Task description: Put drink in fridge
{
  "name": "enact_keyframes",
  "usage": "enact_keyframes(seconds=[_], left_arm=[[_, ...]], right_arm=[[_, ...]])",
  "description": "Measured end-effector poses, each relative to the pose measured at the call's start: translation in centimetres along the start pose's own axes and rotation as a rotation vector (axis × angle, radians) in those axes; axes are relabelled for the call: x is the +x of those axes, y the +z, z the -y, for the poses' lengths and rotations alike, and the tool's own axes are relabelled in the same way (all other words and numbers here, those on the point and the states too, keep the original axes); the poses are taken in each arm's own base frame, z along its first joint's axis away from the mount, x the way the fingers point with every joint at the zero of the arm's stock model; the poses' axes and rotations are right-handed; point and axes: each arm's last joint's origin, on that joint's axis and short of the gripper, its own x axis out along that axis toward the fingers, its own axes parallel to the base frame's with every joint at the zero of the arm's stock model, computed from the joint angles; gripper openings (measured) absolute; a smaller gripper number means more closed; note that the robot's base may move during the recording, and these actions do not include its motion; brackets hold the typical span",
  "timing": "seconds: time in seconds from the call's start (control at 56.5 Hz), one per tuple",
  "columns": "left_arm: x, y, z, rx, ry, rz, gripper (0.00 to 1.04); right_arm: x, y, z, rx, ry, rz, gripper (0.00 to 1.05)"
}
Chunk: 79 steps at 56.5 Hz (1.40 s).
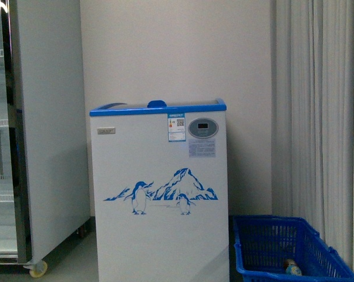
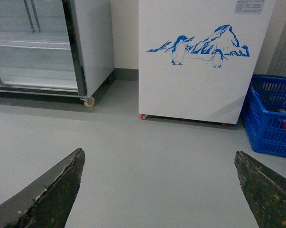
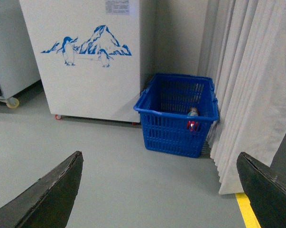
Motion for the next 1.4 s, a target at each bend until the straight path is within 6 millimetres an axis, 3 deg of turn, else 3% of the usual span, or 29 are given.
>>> enact_keyframes(seconds=[1.398], left_arm=[[0.00, 0.00, 0.00, 0.000, 0.000, 0.000, 0.97]], right_arm=[[0.00, 0.00, 0.00, 0.000, 0.000, 0.000, 0.97]])
